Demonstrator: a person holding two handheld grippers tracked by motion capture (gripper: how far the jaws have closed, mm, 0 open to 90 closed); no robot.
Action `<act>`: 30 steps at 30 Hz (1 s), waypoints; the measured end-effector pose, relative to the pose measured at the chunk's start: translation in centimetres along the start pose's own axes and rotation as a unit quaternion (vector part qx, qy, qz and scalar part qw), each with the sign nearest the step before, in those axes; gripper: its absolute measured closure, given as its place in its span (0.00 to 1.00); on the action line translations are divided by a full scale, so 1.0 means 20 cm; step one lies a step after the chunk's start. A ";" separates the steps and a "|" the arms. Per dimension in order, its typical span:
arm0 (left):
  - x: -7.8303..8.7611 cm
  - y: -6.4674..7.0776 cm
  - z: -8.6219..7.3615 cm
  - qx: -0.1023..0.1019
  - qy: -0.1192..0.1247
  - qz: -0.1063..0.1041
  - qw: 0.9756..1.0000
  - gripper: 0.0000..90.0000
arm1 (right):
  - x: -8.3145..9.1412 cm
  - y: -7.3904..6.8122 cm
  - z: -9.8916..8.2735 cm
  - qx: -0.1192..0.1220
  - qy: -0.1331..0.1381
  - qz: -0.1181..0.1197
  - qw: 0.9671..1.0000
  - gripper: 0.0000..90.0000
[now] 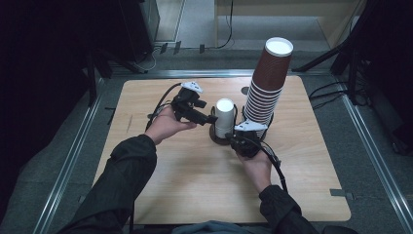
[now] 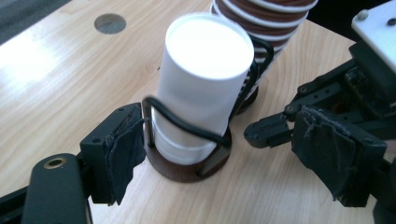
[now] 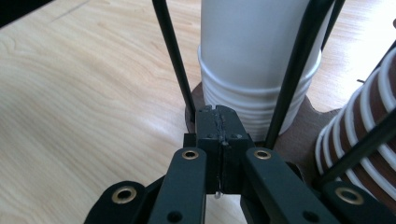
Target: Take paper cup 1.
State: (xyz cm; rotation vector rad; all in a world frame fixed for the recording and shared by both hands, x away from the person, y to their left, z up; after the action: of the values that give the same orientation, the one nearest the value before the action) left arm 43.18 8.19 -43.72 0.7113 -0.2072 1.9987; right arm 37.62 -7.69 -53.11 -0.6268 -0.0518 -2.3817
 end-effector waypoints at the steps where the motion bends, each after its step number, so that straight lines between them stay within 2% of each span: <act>1: -0.01 0.00 0.01 -0.003 -0.002 0.000 1.000 0.19 | -0.01 0.00 0.00 -0.004 0.003 -0.003 1.000 0.99; 4: -0.03 0.00 0.06 -0.007 -0.003 -0.002 1.000 0.19 | -0.02 0.01 0.01 -0.013 0.003 -0.008 1.000 1.00; 10: -0.07 -0.02 0.09 -0.006 -0.008 -0.003 1.000 0.20 | -0.05 0.00 0.01 -0.005 -0.002 -0.011 1.000 1.00; 15: -0.12 -0.02 0.11 -0.012 -0.019 -0.001 1.000 0.20 | -0.08 0.01 0.01 -0.008 -0.006 -0.016 1.000 1.00; 20: -0.15 -0.03 0.12 -0.018 -0.025 -0.004 1.000 0.20 | -0.09 0.01 0.00 0.006 -0.010 -0.027 1.000 1.00; 30: -0.21 -0.03 0.12 -0.027 -0.041 -0.002 0.999 0.20 | -0.11 0.01 -0.01 -0.001 -0.009 -0.030 1.000 1.00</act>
State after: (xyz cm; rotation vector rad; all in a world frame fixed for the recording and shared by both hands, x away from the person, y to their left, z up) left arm 46.05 4.44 -44.21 0.7586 -0.3070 1.9551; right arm 39.14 -6.65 -54.26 -0.6554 -0.0771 -2.4336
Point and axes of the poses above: each handheld gripper's, and its own axes: x roughly backward along the jaws, z roughly out of its top, y roughly to its right, the point moved 5 cm from there along -x, roughly forward along the jaws, and after that the axes turned 8 degrees about y, right-handed, at the moved point
